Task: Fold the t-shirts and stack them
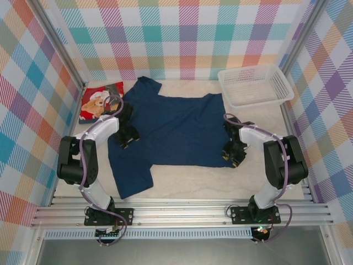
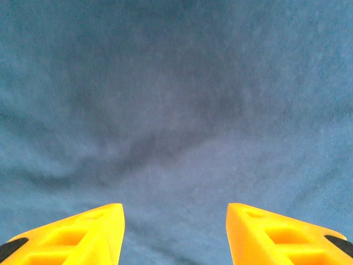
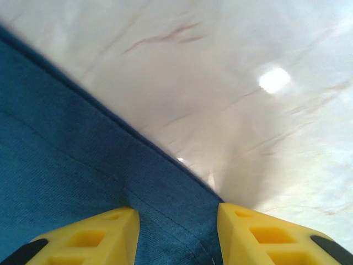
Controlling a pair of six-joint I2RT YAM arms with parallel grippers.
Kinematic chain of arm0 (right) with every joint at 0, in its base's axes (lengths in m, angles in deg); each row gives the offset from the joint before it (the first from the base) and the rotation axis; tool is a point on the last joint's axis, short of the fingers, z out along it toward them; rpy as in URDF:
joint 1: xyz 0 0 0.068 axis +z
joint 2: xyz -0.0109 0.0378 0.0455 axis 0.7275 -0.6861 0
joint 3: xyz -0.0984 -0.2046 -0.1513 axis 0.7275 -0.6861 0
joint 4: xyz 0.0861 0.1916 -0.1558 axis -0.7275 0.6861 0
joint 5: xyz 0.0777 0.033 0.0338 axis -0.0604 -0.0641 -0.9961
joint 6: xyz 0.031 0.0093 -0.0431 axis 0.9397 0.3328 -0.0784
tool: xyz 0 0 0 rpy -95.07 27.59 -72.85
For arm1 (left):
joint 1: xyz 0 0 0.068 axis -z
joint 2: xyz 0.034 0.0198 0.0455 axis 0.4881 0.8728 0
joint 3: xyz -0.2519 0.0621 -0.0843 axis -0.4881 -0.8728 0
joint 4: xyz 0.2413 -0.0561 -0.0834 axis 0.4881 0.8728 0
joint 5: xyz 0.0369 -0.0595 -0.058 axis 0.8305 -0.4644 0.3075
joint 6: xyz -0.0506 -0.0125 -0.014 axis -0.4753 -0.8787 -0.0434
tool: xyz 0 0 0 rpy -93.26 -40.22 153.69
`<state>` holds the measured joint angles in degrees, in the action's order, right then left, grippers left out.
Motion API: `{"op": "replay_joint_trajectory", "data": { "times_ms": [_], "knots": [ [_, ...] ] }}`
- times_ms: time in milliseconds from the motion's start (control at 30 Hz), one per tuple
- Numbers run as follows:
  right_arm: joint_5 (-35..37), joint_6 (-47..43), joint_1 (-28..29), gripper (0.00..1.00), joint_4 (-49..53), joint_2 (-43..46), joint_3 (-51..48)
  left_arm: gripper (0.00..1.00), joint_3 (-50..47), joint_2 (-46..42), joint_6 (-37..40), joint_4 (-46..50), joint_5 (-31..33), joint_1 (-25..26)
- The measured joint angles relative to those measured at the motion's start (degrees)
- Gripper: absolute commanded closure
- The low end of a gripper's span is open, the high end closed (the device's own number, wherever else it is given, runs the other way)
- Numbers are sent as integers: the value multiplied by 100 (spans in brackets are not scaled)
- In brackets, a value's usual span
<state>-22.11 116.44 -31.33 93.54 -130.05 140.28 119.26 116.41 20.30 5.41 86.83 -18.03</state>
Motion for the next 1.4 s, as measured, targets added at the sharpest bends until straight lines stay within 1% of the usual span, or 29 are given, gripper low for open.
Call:
{"op": "replay_joint_trajectory", "data": {
  "times_ms": [67,167,267,367,433,567,667,733,833,933,967,1033,1100,1233,1300,1400],
  "knots": [
    [-20,13,-131,58,116,7,-15,48,15,52,-2,-20,0,44],
    [-26,39,-151,57,162,7,-20,47,55,116,-20,-17,17,76],
    [-15,79,-151,53,188,57,-39,44,127,109,-31,33,103,94],
    [-7,48,-133,49,286,98,-26,44,133,-26,-68,186,243,118],
    [44,-17,-55,47,468,166,76,45,83,-295,-149,389,319,133],
    [157,-140,223,47,767,590,387,49,-459,-1438,-413,979,450,365],
    [114,-181,345,46,911,990,415,55,-1276,-2494,-734,1443,365,686],
    [63,-199,348,46,997,1182,293,57,-1878,-3095,-942,1792,201,820],
    [-37,-249,330,47,1071,1298,37,55,-2518,-3615,-1215,2315,11,966],
    [-164,-306,299,47,1106,1270,-109,50,-2931,-4009,-1384,2601,-151,1165],
    [-195,-319,299,47,1102,1261,-116,49,-3036,-4111,-1419,2588,-186,1211],
    [-269,-339,299,48,1080,1241,-116,51,-3193,-4232,-1585,2356,-313,1394],
    [-299,-363,299,48,1078,1231,-116,54,-3414,-4199,-1818,2173,-422,1593],
    [-315,-459,297,48,1082,1233,-116,54,-3729,-4030,-2393,1934,-455,2105],
    [-319,-483,271,48,1082,1244,-116,57,-3915,-4177,-2697,1626,-498,2179],
    [-358,-505,260,47,1082,1248,-116,57,-4151,-4297,-3036,1412,-496,2225]
  ]
}}
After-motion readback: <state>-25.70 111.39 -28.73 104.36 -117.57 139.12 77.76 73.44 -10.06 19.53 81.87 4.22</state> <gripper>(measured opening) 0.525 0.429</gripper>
